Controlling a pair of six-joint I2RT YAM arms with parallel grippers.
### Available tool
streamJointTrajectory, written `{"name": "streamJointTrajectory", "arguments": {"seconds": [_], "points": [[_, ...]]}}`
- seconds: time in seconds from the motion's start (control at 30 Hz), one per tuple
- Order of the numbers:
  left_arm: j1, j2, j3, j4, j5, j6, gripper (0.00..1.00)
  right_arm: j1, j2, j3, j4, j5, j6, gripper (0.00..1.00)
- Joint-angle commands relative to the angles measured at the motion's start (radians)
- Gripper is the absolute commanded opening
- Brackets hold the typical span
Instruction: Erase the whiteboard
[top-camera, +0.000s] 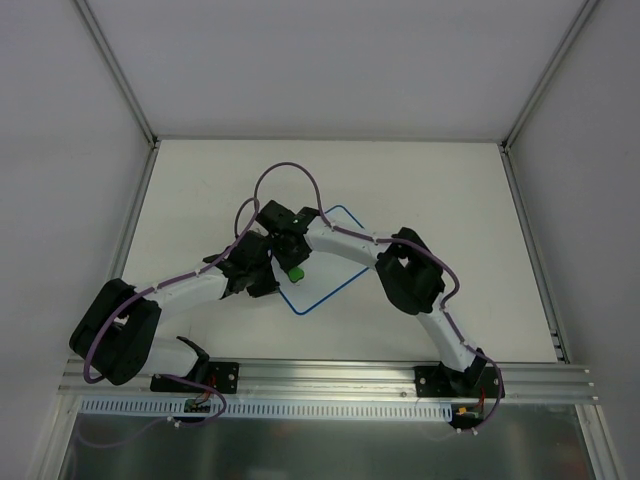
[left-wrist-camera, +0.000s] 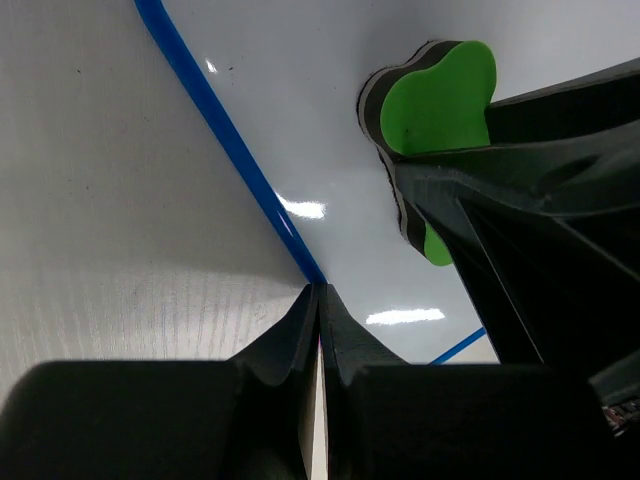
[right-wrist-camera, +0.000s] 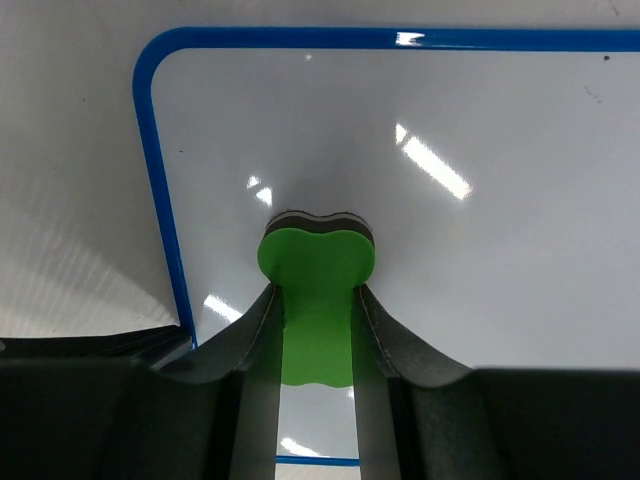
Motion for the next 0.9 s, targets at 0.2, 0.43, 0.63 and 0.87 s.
{"name": "streamJointTrajectory", "arguments": {"seconds": [0.2,0.43,0.63,0.87], "points": [[-0.013,0.050,-0.035,-0.063,-0.074,-0.064,0.00,0.024,0.030,-0.090,-0.060,-0.052,0.034,0.00],[-0.013,0.051,-0.030,-0.060,-0.109,-0.119,0.00,0.035,-0.079,-0.284,-0.052,-0.046,0.017,0.00],[-0.013,0.051,-0.025,-0.060,-0.118,-0.128,0.00,0.054,-0.153,-0.424,-0.049,-0.069,-0.016,0.00],[-0.013,0.041,-0.033,-0.059,-0.123,-0.131,0.00,0.056,-0.226,-0.521,-0.029,-0.069,-0.006,0.00]]}}
